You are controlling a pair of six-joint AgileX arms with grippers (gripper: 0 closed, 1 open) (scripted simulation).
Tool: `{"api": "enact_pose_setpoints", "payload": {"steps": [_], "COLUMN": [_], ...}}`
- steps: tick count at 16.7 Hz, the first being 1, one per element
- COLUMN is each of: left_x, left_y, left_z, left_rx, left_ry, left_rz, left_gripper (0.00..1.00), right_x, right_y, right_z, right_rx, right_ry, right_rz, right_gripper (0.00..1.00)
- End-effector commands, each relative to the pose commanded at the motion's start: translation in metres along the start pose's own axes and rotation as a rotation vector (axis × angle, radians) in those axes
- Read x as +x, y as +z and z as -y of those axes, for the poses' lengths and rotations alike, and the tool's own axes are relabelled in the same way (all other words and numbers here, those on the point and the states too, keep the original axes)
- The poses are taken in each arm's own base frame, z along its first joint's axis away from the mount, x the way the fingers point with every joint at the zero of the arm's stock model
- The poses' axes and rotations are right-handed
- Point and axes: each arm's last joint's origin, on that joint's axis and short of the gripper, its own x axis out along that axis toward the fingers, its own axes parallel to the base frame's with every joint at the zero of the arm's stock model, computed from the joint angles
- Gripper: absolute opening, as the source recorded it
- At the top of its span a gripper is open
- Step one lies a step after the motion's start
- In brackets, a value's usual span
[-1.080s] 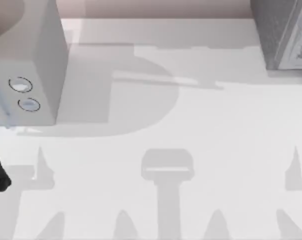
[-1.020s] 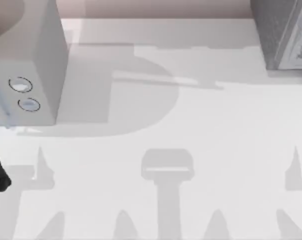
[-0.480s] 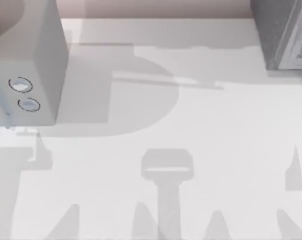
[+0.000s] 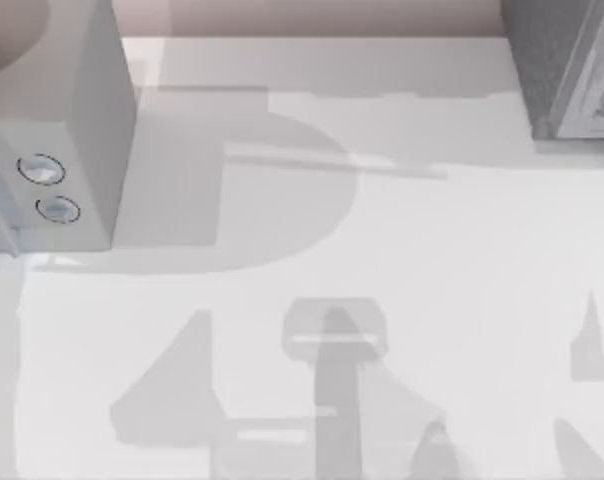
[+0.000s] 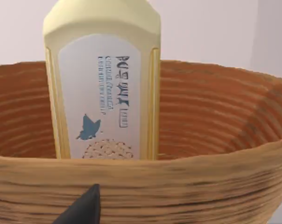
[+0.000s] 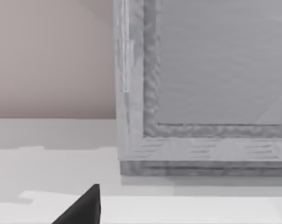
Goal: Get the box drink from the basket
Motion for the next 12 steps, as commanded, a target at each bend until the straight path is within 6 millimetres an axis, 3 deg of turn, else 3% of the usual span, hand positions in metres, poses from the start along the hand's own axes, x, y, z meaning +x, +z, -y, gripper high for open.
{"api": "enact_pose_setpoints", "payload": {"steps": [7,12], "left_x": [0.085,0.103], "left_y": [0.013,0.01], "left_z": [-0.045,-0.056], "left_rx": [-0.002,-0.003], "left_ry": [-0.017,-0.022], "left_rz": [0.0,0.0], "left_gripper": [1.0,1.0], "right_x": [0.0,0.0], "right_y": [0.0,0.0], "right_z": [0.0,0.0], "right_rx": [0.0,0.0], "right_ry": [0.0,0.0], "right_rz": [0.0,0.0], "right_gripper": [1.0,1.0]}}
